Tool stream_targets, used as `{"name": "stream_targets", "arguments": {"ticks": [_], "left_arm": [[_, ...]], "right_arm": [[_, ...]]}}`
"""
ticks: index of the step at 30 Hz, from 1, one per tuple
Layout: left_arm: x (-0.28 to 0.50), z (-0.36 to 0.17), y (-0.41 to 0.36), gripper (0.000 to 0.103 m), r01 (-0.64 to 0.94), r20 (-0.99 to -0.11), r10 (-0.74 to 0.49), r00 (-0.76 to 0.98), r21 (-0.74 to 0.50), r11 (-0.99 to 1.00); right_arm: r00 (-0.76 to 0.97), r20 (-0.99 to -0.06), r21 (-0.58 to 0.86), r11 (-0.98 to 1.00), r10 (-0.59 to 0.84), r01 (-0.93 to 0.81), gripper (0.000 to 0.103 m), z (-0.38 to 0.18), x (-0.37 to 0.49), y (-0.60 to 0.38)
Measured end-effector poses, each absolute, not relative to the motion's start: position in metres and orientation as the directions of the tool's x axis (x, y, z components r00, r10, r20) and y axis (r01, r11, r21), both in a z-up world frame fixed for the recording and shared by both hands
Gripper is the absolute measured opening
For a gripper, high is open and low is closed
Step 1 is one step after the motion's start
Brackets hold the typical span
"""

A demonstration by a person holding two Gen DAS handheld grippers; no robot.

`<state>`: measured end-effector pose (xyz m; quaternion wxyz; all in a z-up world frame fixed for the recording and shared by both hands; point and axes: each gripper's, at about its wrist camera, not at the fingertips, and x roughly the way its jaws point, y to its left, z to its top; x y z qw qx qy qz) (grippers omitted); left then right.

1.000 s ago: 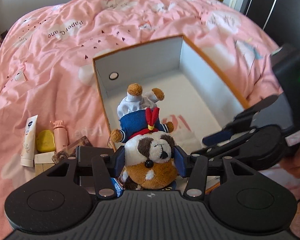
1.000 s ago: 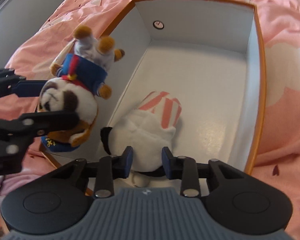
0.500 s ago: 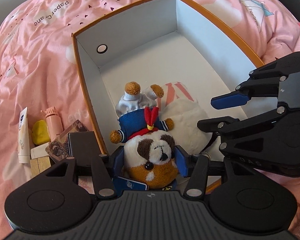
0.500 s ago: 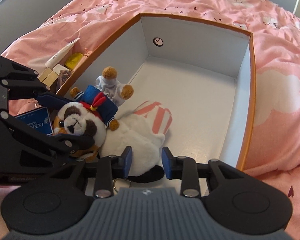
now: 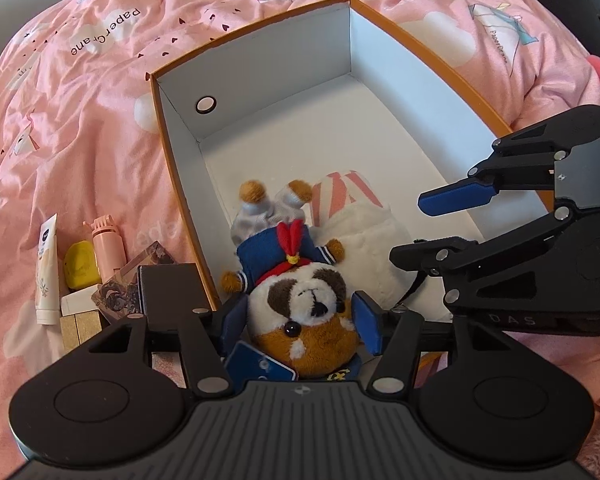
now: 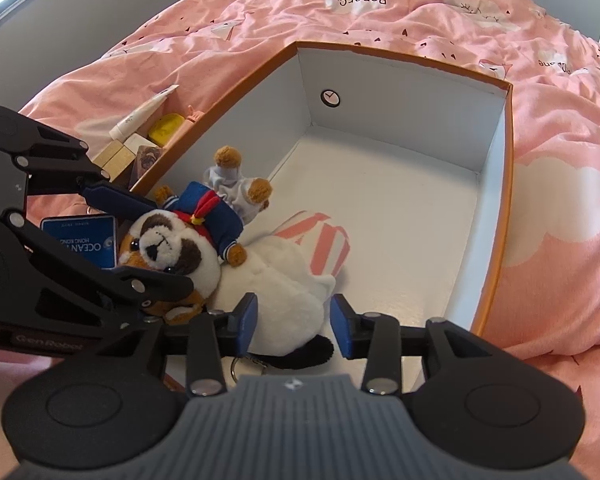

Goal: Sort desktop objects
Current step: 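Lower the brown plush dog into the box with the left gripper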

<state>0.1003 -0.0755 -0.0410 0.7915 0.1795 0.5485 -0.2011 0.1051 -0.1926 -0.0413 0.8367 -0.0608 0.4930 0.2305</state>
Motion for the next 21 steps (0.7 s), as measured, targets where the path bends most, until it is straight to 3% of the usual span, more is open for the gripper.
{"name": "stream_targets", "arguments": {"ticks": [9,13,21], "left_arm": [[0.097,-0.026,-0.068,0.065,0.53,-0.927,-0.159,0.34,0.05,0.847],[0.101,-0.03,-0.063,0.042,0.519,-0.93,-0.162,0.33,0.036,0.854],[0.104,-0.048,-0.064,0.032,0.526,-0.935,-0.102,0.339,0.099,0.845]], "right_arm": [[0.387,-0.855,0.14,0.872,0.345,-0.469,0.048,-0.039,0.111,-0.193],[0.38,-0.855,0.153,0.872,0.353,-0.464,0.053,-0.035,0.123,-0.194],[0.33,-0.861,0.226,0.872,0.387,-0.434,0.056,-0.043,0.144,-0.189]]}}
